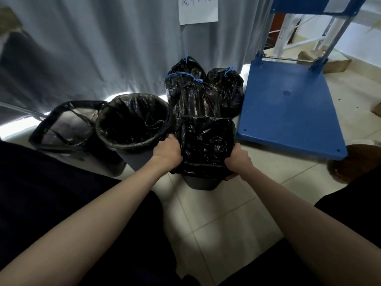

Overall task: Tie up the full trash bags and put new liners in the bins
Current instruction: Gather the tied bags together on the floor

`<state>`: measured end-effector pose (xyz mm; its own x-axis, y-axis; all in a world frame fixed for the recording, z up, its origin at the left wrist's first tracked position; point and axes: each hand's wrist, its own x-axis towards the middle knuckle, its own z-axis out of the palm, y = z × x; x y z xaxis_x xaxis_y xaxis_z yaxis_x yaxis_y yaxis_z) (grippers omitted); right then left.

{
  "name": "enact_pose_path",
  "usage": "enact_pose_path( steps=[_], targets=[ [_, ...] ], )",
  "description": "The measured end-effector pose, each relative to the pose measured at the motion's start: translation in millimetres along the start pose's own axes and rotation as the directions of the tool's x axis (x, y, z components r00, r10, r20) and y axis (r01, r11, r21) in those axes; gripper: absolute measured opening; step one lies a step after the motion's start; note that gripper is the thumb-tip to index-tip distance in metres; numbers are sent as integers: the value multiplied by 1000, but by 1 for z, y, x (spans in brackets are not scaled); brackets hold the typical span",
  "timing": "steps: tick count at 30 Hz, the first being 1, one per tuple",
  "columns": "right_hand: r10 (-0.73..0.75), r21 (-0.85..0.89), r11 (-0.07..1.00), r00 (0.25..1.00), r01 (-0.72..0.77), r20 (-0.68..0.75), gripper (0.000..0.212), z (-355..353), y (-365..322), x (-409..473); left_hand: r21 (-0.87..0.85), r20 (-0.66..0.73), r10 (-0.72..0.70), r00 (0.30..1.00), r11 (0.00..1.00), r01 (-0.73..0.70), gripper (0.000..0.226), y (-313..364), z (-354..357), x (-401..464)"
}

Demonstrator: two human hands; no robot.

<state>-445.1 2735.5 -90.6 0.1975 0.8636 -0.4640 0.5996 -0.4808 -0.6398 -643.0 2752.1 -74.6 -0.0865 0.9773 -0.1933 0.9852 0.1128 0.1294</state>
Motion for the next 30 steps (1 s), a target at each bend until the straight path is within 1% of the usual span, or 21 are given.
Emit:
enact_pose_path(
  steps=[2, 4, 6, 9, 11, 13, 15, 17, 19, 22, 24, 27, 30],
  targets=[
    [-18, -2, 1000, 999, 18, 48, 46, 8, -8, 0, 37, -45, 7, 999, 999, -6, 50, -6, 0, -10],
    [-37, -9, 999, 998, 37, 56, 46, 16, -13, 1, 114, -98, 33, 995, 993, -22, 56, -12, 1, -17],
    [-59, -79, 995, 998, 62, 33, 45, 24, -16, 4, 180, -146, 69, 987, 983, -42, 56, -16, 2, -20],
    [-103, -192, 977, 994, 97, -21, 42, 37, -19, 11, 224, -160, 111, 981, 972, -74, 54, -23, 2, -18],
    [-142, -202, 971, 989, 131, -42, 42, 46, -23, 14, 261, -168, 128, 978, 962, -81, 53, -31, 1, -14],
    [-193, -175, 968, 980, 180, -56, 55, 55, -27, 16, 282, -168, 117, 979, 957, -66, 48, -39, 0, -10],
    [-249, -123, 963, 966, 239, -71, 67, 64, -30, 17, 269, -193, 59, 979, 963, -5, 44, -48, -3, -5],
    [-295, -105, 952, 953, 286, -75, 71, 70, -35, 19, 214, -237, -27, 971, 974, 79, 49, -58, -5, -2],
    [-315, -131, 944, 946, 304, -73, 71, 70, -39, 24, 167, -279, -90, 956, 976, 141, 52, -70, -6, -2],
    [-317, -216, 931, 945, 294, -80, 71, 64, -42, 34, 152, -356, -89, 930, 977, 152, 48, -82, -9, -1],
    [-324, -279, 914, 943, 293, -71, 72, 58, -42, 38, 141, -382, -90, 920, 978, 155, 40, -88, -13, 1],
    [-355, -349, 882, 934, 316, -52, 73, 49, -40, 38, 156, -357, -108, 928, 972, 173, 29, -98, -15, 3],
    [-363, -444, 843, 930, 305, -51, 75, 47, -39, 34, 137, -341, -115, 933, 976, 170, 33, -105, -9, 0]
  ],
)
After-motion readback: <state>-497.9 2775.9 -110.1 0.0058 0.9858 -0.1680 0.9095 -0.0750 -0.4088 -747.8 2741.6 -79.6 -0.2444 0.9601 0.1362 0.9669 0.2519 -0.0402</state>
